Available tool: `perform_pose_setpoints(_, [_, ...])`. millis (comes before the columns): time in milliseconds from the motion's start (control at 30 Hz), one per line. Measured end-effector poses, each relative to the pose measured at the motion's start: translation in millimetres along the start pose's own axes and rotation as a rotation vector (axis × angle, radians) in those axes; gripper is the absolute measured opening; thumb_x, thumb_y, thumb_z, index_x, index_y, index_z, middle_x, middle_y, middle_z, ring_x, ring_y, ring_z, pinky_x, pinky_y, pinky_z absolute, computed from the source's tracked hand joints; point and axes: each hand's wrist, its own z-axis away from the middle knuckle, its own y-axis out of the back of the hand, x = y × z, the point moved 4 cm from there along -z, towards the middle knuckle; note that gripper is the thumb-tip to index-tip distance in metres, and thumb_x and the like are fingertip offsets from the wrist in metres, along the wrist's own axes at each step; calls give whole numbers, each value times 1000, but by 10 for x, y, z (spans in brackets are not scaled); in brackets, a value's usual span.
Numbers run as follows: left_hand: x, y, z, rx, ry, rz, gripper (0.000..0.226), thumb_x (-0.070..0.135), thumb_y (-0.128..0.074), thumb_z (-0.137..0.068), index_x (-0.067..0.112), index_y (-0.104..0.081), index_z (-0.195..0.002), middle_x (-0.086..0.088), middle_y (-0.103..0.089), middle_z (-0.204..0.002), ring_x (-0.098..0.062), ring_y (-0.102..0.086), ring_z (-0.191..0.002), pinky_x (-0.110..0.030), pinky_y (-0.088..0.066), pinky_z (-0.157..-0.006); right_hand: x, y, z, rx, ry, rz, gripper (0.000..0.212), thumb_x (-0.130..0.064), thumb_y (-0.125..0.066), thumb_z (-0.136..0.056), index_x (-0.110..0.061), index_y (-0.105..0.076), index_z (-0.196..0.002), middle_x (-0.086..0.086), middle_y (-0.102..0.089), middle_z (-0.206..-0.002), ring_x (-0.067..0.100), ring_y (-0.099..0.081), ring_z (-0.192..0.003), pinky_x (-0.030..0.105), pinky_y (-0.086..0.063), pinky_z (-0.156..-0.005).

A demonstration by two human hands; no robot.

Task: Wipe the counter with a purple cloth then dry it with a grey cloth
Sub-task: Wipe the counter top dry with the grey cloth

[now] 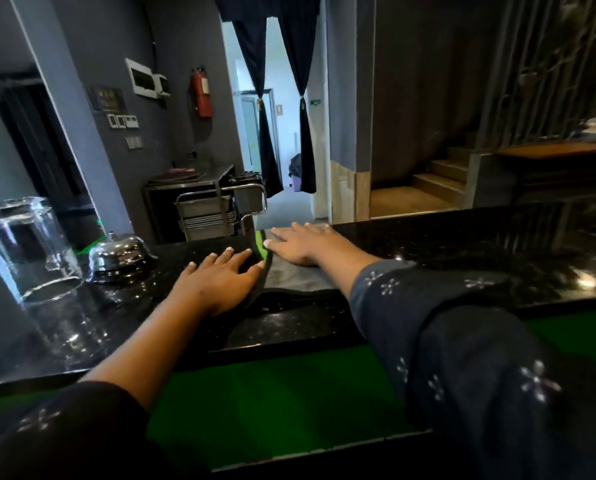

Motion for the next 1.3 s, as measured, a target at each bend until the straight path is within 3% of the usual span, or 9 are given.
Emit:
perform_pose_setpoints(133, [-2,-15,41,-22,-8,32,68,68,-14,-89,38,-8,-150,2,-3,-160,-20,-4,-147,-46,-1,-117,671,22,114,-5,-15,-18,63,-69,-11,-92,-45,-13,-150,4,-12,-162,32,-14,-147,57,-7,-114])
perform_pose_setpoints(267, [18,-23,9,-18,-3,26,68,68,-13,-89,38,-7,-150,3,-3,-160,-21,-3,-147,-47,-1,-117,1953,134,416,13,-331,-37,62,-68,-11,-93,-44,-16,-150,3,-11,-162,31,-11,-147,60,-5,-114])
perform_pose_setpoints(367, [31,-25,-15,-7,9,35,65,66,-15,-91,38,-8,-150,2,-2,-160,-22,-3,-147,-46,-1,-117,2258,164,504,4,-442,7,70,-71,-8,-89,-41,-16,-151,-1,-10,-162,26,-10,-148,60,-6,-115])
perform_pose_setpoints(467, [59,-22,-2,-8,11,36,65,65,-15,-92,37,-8,-150,1,-2,-160,-22,-3,-147,-47,-2,-117,1830,111,464,30,-382,-22,74,-70,-10,-85,-38,-19,-151,3,-16,-161,29,-15,-147,60,-9,-114])
perform_pose_setpoints(667, [78,23,104,-4,12,54,66,65,-14,-92,36,-10,-150,1,-3,-160,-22,-3,-147,-46,-2,-117,252,4,922,-22,49,-36,63,-67,-11,-94,-42,-6,-152,3,-1,-163,27,-2,-149,54,2,-116])
perform_pose_setpoints(767, [52,20,124,-9,-2,63,66,65,-13,-92,36,-9,-150,1,-3,-160,-22,-3,-147,-45,-1,-117,221,-15,1280,-44,145,-38,61,-69,-12,-93,-48,-6,-150,-5,-1,-163,20,-2,-149,50,2,-117])
perform_pose_setpoints(967, [56,-27,62,-5,-14,57,64,63,-14,-93,35,-8,-151,1,-2,-160,-23,-2,-147,-46,-1,-117,884,55,1074,-45,-92,-28,62,-69,-11,-92,-47,-7,-150,-4,-3,-163,22,-4,-149,52,0,-115])
perform_pose_setpoints(1100, [64,-44,-10,8,-9,55,64,63,-14,-93,36,-9,-150,1,-3,-160,-24,-3,-147,-46,-2,-117,714,54,494,-15,-230,-29,67,-67,-13,-93,-37,-9,-153,9,-3,-162,31,-4,-148,59,0,-115])
perform_pose_setpoints(1300, [-8,-35,-48,9,-40,-13,62,59,-6,-93,36,-8,-151,-2,-2,-161,-28,-5,-147,-51,-5,-117,-141,5,467,-32,-31,-25,65,-64,-11,-95,-37,-6,-153,8,-2,-162,30,-2,-148,57,1,-116])
